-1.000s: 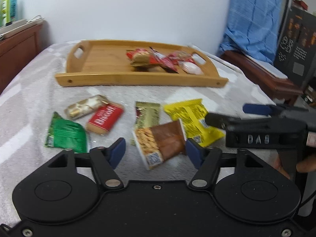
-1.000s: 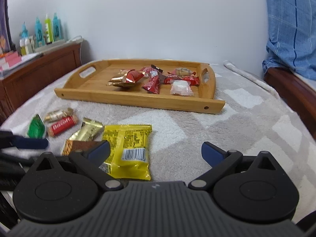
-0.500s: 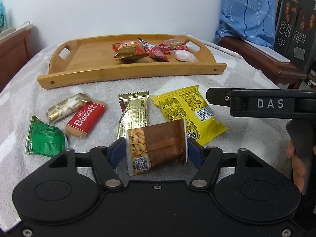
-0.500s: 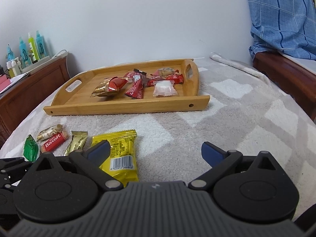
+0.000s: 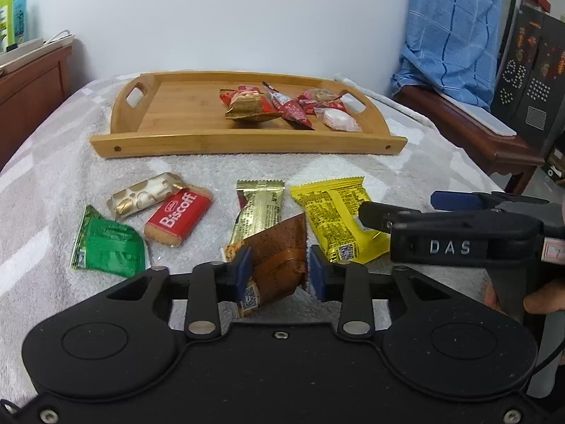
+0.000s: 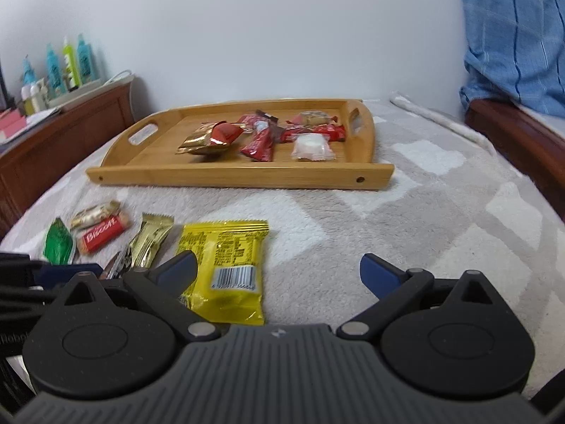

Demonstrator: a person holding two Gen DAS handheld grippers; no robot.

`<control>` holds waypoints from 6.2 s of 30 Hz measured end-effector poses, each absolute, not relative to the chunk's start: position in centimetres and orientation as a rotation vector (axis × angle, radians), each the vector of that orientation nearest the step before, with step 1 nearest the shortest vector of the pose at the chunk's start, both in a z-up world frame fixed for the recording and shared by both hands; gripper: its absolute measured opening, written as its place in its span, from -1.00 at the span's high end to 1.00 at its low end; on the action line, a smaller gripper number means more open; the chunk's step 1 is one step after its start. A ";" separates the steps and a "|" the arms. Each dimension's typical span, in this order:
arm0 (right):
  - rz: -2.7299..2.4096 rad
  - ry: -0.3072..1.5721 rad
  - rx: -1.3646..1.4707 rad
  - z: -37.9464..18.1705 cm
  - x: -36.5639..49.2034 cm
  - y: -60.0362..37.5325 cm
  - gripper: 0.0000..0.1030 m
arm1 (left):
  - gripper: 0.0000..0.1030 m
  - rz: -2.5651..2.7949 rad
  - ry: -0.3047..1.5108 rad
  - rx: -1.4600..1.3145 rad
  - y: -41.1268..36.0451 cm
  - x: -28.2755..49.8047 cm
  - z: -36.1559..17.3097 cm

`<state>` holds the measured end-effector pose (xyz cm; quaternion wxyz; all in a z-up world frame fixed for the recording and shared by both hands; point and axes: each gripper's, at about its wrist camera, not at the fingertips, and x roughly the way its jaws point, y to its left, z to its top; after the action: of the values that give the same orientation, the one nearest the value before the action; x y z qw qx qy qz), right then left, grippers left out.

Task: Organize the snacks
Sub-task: 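Grasp brown peanut pack with left tool while right tool approaches yellow wafer pack, then grasp yellow wafer pack with right tool while left tool lifts peanut pack, then carry both packs onto the tray and open both tools to release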

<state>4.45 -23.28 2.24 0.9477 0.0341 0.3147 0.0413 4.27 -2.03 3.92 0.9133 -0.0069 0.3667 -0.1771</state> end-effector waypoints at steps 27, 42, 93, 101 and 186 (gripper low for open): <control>0.043 0.621 0.089 2.2 4.5 -23.6 -1.00 | -0.49 -0.290 0.814 -0.015 -2.4 4.5 2.2; 0.037 0.628 0.099 2.1 4.5 -23.7 -1.00 | 0.13 -0.303 0.768 0.033 -3.8 3.4 2.7; 0.019 0.626 0.046 0.6 4.1 -20.3 -0.27 | -0.58 -0.105 0.786 -0.082 1.3 5.5 2.4; 0.012 0.616 0.068 0.9 3.9 -20.6 -0.23 | 0.14 -0.107 0.778 -0.103 1.2 5.4 2.9; 0.277 0.970 0.275 5.1 34.7 -11.9 -0.28 | -0.01 -0.252 0.792 0.020 1.6 26.3 3.8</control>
<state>34.71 -11.90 5.15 0.8665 0.1315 0.4631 0.1321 26.28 1.64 3.79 0.9149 0.0099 0.3846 -0.1223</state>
